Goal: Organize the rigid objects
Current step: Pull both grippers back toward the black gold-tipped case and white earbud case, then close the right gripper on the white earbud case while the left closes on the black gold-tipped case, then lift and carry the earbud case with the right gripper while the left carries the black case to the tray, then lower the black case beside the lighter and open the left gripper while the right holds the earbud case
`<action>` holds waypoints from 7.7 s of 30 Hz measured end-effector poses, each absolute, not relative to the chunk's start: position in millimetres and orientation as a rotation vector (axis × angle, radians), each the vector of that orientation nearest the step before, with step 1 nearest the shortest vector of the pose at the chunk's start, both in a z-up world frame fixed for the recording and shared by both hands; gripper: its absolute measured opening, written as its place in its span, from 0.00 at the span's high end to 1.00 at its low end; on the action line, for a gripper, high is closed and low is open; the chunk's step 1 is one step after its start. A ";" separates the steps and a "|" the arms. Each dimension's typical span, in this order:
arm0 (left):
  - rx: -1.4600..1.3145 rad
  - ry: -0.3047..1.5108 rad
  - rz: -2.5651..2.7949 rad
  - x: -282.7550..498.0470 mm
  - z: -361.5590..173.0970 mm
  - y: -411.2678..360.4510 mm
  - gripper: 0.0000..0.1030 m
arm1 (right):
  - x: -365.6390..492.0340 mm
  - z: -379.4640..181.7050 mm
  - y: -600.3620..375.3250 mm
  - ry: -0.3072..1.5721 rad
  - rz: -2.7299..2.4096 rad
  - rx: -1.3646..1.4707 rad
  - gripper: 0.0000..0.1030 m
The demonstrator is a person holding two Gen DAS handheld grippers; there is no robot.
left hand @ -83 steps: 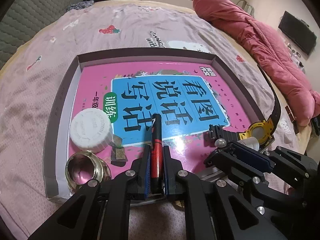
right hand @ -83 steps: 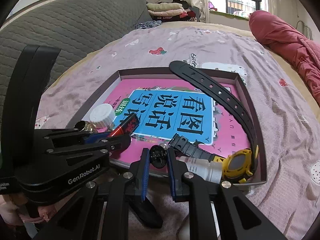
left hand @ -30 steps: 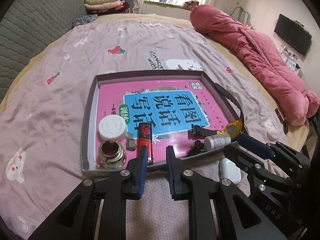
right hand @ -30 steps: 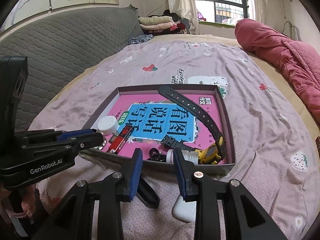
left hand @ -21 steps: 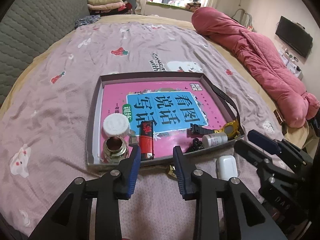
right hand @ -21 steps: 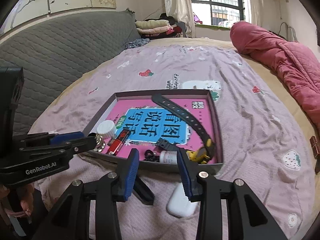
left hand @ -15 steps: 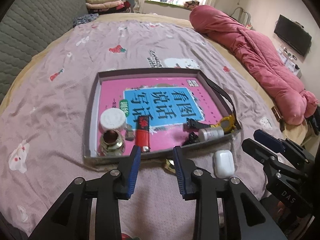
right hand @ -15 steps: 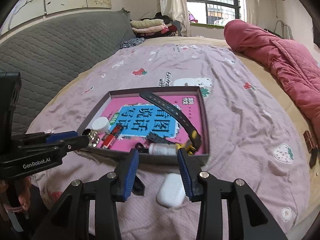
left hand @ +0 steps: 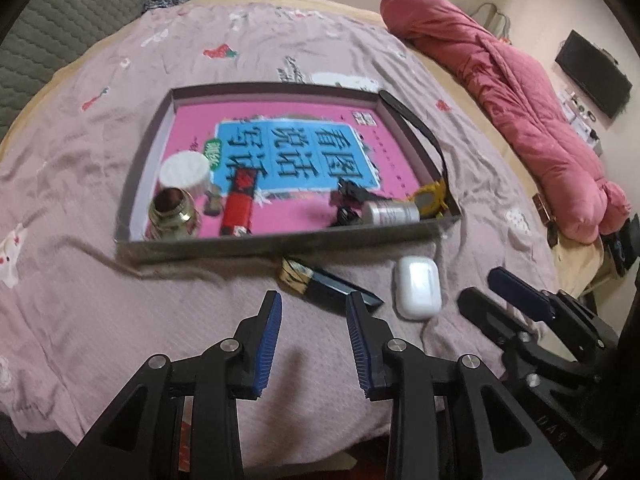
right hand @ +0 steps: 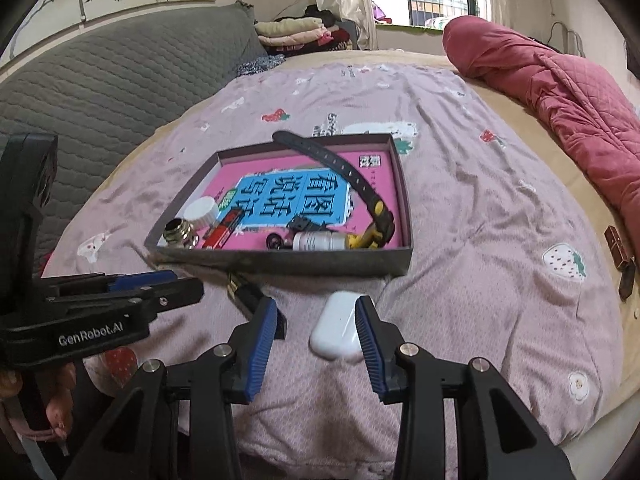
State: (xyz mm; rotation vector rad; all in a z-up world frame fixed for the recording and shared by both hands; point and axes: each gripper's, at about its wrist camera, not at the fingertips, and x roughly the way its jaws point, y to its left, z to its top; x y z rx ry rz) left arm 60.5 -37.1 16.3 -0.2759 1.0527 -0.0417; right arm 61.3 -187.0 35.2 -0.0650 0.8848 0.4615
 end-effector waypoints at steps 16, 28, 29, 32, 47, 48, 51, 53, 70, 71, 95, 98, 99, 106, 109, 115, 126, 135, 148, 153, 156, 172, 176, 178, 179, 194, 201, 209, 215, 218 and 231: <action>-0.296 1.096 -0.043 61.1 6.5 -45.1 0.67 | 58.8 16.7 -181.6 0.955 0.471 -0.080 0.61; -0.317 1.128 -0.019 74.3 -0.8 -45.5 0.67 | 61.7 9.1 -180.0 0.977 0.501 -0.053 0.61; -0.322 1.130 -0.018 76.1 -1.1 -45.5 0.67 | 62.4 6.9 -179.7 0.984 0.501 -0.050 0.61; -0.347 1.137 -0.018 82.6 -2.5 -46.2 0.67 | 64.7 1.8 -178.7 0.998 0.501 -0.049 0.61; -0.437 1.234 0.047 117.0 -39.0 -54.2 0.55 | 79.1 -15.8 -171.4 1.008 0.474 -0.026 0.61; -0.441 1.241 0.049 118.5 -41.0 -54.7 0.53 | 79.1 -15.6 -170.8 1.004 0.473 -0.028 0.61; -0.455 1.248 0.071 122.5 -46.7 -54.8 0.51 | 79.1 -16.1 -169.4 1.003 0.460 -0.037 0.61; -0.459 1.256 0.088 124.6 -49.6 -56.1 0.51 | 78.2 -15.7 -168.3 0.997 0.445 -0.055 0.61; -0.476 1.268 0.146 131.0 -63.5 -59.5 0.55 | 91.4 -36.1 -168.7 1.040 0.337 -0.072 0.50; -0.475 1.271 0.147 131.9 -64.5 -59.6 0.55 | 93.5 -38.0 -165.1 1.031 0.332 -0.091 0.50; -0.353 1.115 0.013 101.6 -37.5 -63.5 0.69 | 94.2 -11.9 -199.2 0.931 0.366 -0.031 0.56; -0.378 1.086 0.002 95.1 -30.6 -55.1 0.72 | 91.4 -9.2 -199.0 0.925 0.378 -0.022 0.56; -0.376 1.066 0.005 92.4 -26.8 -52.8 0.75 | 90.7 -7.8 -198.1 0.920 0.379 -0.026 0.56; -0.322 1.031 0.020 84.1 -7.1 -36.1 0.78 | 84.2 2.1 -185.0 0.870 0.425 -0.043 0.56; -0.338 1.042 0.021 85.4 -15.9 -37.0 0.78 | 85.6 -0.2 -184.3 0.886 0.431 -0.026 0.56; -0.319 0.953 0.021 76.9 9.6 -31.3 0.78 | 79.8 11.1 -183.1 0.836 0.456 -0.022 0.56; -0.251 0.823 0.084 67.5 55.8 -6.4 0.78 | 72.5 46.2 -159.1 0.743 0.546 -0.047 0.56; -0.230 0.793 0.106 70.2 65.4 3.1 0.78 | 81.2 53.6 -154.5 0.737 0.561 -0.032 0.56; -0.192 0.798 0.081 85.3 59.7 -3.3 0.78 | 102.9 54.2 -134.1 0.729 0.583 -0.034 0.56; -0.191 0.809 0.081 91.6 52.2 -0.4 0.78 | 111.1 48.3 -131.2 0.739 0.583 -0.025 0.56; -0.194 0.823 0.086 97.1 45.3 3.4 0.78 | 115.3 42.8 -129.1 0.748 0.583 -0.026 0.56; -0.208 0.849 0.062 134.8 19.5 1.3 0.78 | 136.8 15.2 -145.3 0.810 0.520 -0.005 0.56; -0.228 0.858 0.055 140.5 13.8 2.3 0.78 | 139.2 13.6 -146.7 0.816 0.507 -0.010 0.56; -0.223 0.860 0.054 143.0 12.3 1.5 0.78 | 141.0 12.4 -145.8 0.818 0.505 -0.010 0.56; -0.220 0.862 0.052 143.9 11.4 0.4 0.78 | 141.7 12.2 -145.2 0.817 0.503 -0.011 0.56; -0.195 0.901 0.021 155.7 -4.5 -14.5 0.78 | 148.2 6.8 -146.3 0.811 0.486 -0.023 0.56; -0.203 0.913 0.019 160.2 -8.3 -14.4 0.78 | 151.1 4.7 -152.5 0.817 0.477 -0.004 0.56; -0.208 0.937 0.001 165.8 -18.2 -16.6 0.78 | 148.8 4.4 -153.7 0.826 0.477 0.003 0.56; -0.215 0.956 -0.003 169.0 -24.7 -18.0 0.78 | 151.8 -0.2 -151.1 0.846 0.476 0.013 0.56; -0.201 0.950 -0.002 169.0 -25.5 -20.6 0.78 | 150.7 -2.4 -151.6 0.854 0.480 0.021 0.57; -0.227 0.959 -0.010 171.9 -28.8 -21.8 0.77 | 151.8 -7.9 -155.6 0.857 0.466 0.046 0.57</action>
